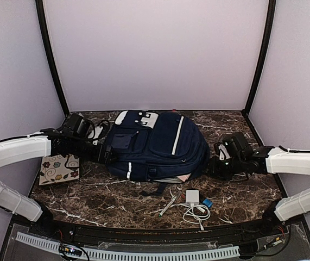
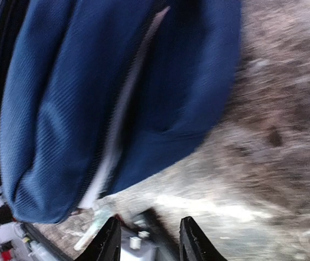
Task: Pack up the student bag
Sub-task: Adjust the student bag at the center of the board.
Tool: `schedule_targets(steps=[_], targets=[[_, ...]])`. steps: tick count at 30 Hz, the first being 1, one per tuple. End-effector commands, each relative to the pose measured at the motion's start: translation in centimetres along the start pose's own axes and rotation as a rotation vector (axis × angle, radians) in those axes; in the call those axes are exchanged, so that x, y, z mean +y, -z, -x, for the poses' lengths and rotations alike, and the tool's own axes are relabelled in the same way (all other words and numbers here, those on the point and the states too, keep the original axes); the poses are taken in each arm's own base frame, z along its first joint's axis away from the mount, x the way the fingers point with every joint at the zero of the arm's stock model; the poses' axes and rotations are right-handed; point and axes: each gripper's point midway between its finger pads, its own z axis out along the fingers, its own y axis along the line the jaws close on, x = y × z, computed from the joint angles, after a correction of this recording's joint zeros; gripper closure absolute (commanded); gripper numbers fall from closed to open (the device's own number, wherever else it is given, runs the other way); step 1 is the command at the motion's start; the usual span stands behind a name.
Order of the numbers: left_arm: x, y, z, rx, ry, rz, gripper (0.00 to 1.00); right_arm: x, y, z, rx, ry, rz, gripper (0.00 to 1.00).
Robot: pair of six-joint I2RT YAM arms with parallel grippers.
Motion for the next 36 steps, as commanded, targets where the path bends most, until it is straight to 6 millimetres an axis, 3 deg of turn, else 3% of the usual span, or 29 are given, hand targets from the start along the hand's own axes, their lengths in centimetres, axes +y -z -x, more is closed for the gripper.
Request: schedule_targets(steps=[1,8,15,24,29,36], targets=[[-0.9,-0.9,-0.6,-0.035,0.036,-0.095,0.1,7.1,-0.5,-0.8,0.013,-0.051,0.376,0.64],[-0.7,-2.9,-2.1,-0.022,0.065,-0.135,0.31,8.9,-3.4,0.1,0.031,-0.117,0.449,0.74],[-0.8,-4.2,-3.5,0.013,0.096,-0.17,0.3,10.4,-4.5,3.6,-0.029,-0.093,0.448,0.81],[-1.0,-4.8,-4.3,0.032,0.124,-0.195,0.33,7.4,-6.6,10.5,-0.102,-0.104,0.338,0.83],[-1.0,-3.8,-4.2,0.021,0.129,-0.182,0.35,5.6,-6.3,9.7,-0.061,-0.09,0.266,0.8],[-0.3,-0.9,-2.5,-0.069,0.172,-0.11,0.32,2.5,-2.5,6.3,-0.042,-0.068,0.142,0.7]])
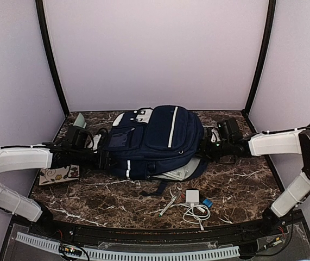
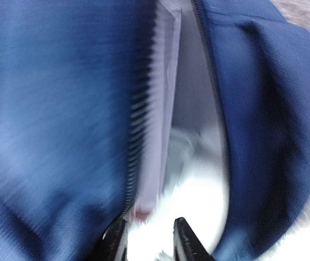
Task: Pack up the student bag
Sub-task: Adjust the student bag at the center of the board.
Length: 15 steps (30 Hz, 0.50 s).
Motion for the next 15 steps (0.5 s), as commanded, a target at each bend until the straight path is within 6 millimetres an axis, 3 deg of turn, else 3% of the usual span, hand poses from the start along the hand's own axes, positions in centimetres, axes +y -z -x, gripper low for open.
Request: schedule_targets(steps=[1,6,10,15], targets=[[0.3,1.5,0.0,-0.014,0.044,0.04,0.3,-1.6,3.2,-1.5,-0.005,0.05,-0.107,0.68],[0.5,2.0,-0.7,0.035,0.075,0.067,0.21,-3.0,5.2,-1.2,-0.069,0.05,-0.188,0.59],[0.4,2.3,-0.6,0.015,0.068,0.059,0.15,-3.3,3.6,-1.4,-0.032,0.05,-0.188,0.47],[1.1,1.6,-1.5,0.042,0.097,0.054,0.14,-4.7,1.1,-1.1,0.007,0.056,-0.238,0.52]])
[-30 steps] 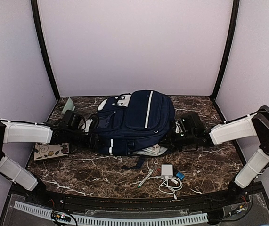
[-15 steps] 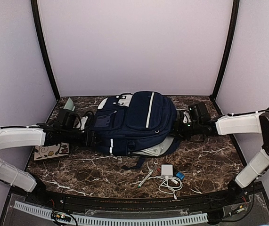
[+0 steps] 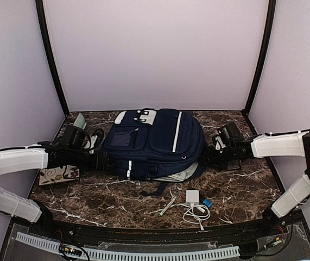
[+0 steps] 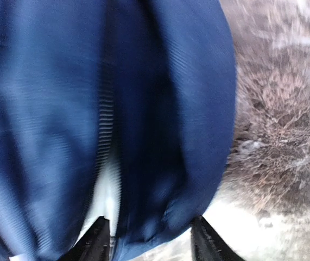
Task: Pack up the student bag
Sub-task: Adjust the student bag at the center of the board.
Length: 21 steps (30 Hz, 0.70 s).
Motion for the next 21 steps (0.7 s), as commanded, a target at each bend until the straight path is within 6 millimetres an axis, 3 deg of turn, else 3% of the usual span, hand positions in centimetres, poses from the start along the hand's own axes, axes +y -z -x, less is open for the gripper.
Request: schedule_targets(steps=[1,4,7,10,15,18,21], targets=[[0.9,-0.3,-0.9,0.023,0.035,0.005,0.14,-0.1,-1.9,0.8,0.007,0.031,-0.028,0.57],[0.7,-0.8,-1.1,0.023,0.044,-0.024,0.14,-0.5,-2.3,1.1,0.014,0.052,-0.057,0.85],[-0.6,-0.7,-1.0,0.031,-0.002,-0.09,0.18,-1.9,-1.6,3.2,-0.027,0.067,-0.114,1.0],[-1.6,-0.5,-0.6,0.026,-0.095,-0.111,0.24,-3.2,-0.8,6.5,-0.069,0.061,-0.136,1.0],[-3.6,-0.8,-1.6,0.044,-0.141,-0.187,0.25,-4.9,-0.7,11.6,-0.086,0.086,-0.21,1.0],[-3.9,-1.3,-2.5,0.06,-0.13,-0.209,0.23,-3.5,-0.1,13.3,-0.073,0.115,-0.191,0.89],[-3.9,-1.7,-3.2,0.073,-0.131,-0.212,0.2,-2.4,1.3,12.9,-0.092,0.122,-0.162,0.77]])
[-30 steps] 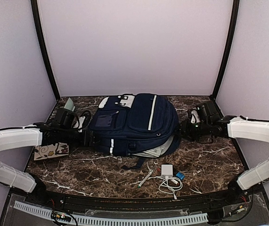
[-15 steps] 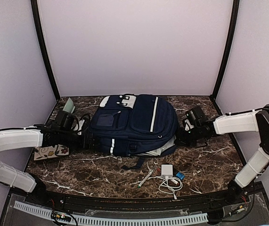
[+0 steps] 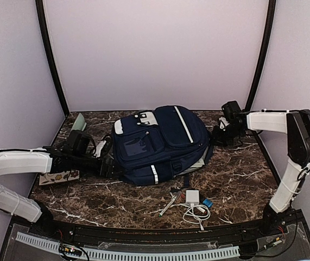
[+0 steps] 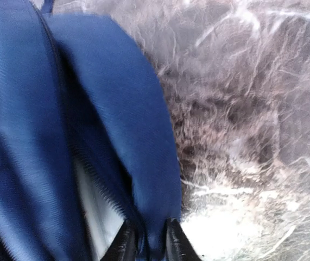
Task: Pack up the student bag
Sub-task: Adjust the student bag at the center of the board, then pick up the student bag from the center of the board.
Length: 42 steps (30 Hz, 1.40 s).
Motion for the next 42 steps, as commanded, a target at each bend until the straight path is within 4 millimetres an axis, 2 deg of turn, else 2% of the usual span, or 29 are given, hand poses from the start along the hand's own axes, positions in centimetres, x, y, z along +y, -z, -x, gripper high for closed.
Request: schedule_targets(steps=[1,5,7,9,13,15,17,19,21,23,25,27,29,33,35,39,42], targets=[[-0.4,-0.8,-1.2,0.021,-0.008,-0.036,0.2,1.3,3.9,1.7,-0.1,0.057,0.024,0.72],[0.0,-1.1,-2.2,0.043,-0.001,-0.021,0.18,-1.1,6.5,-2.2,-0.124,0.03,-0.029,0.67],[0.0,-1.2,-2.8,0.054,-0.005,-0.017,0.17,-1.4,7.6,-4.0,-0.143,0.033,-0.028,0.67],[-1.1,-1.7,-3.4,0.058,-0.03,-0.046,0.15,0.5,8.0,-6.0,-0.157,0.09,0.046,0.67],[-2.9,-2.4,-2.8,0.029,-0.08,-0.101,0.13,7.4,7.5,-11.1,-0.172,0.272,0.3,0.68],[-3.3,-2.5,-2.4,0.007,-0.112,-0.102,0.13,9.6,6.9,-13.0,-0.169,0.351,0.352,0.69],[-3.4,-2.2,-2.1,-0.018,-0.182,-0.064,0.18,10.8,5.9,-14.2,-0.158,0.419,0.349,0.68],[-4.1,-1.5,-1.9,-0.064,-0.33,0.004,0.27,11.7,5.2,-15.0,-0.14,0.458,0.357,0.68],[-5.8,-0.5,-1.9,-0.128,-0.544,0.043,0.37,12.9,4.9,-15.6,-0.13,0.491,0.385,0.68],[-8.2,-0.2,-2.3,-0.19,-0.802,0.046,0.4,14.1,4.3,-16.4,-0.118,0.525,0.418,0.68],[-9.8,-0.8,-2.8,-0.191,-0.99,0.057,0.38,14.6,3.4,-17.2,-0.094,0.555,0.415,0.68],[-9.7,-2.3,-3.3,-0.117,-1.118,0.107,0.36,14.6,2.4,-17.7,-0.065,0.571,0.393,0.68],[-8.5,-3.9,-3.1,-0.06,-1.226,0.192,0.3,14.4,1.9,-18.2,-0.049,0.58,0.385,0.68],[-7.7,-6.3,-2.5,-0.034,-1.423,0.268,0.17,14.2,1.5,-18.8,-0.042,0.584,0.383,0.68],[-7.3,-7.7,-2.5,0.003,-1.484,0.289,0.13,13.7,1.5,-18.8,-0.047,0.581,0.368,0.68],[-6.4,-9.7,-1.0,0.003,-1.548,0.405,0.15,13.2,1.5,-19.0,-0.053,0.582,0.367,0.68],[-5.7,-10.4,0.7,-0.023,-1.571,0.537,0.23,13.0,1.5,-19.1,-0.052,0.593,0.364,0.68]])
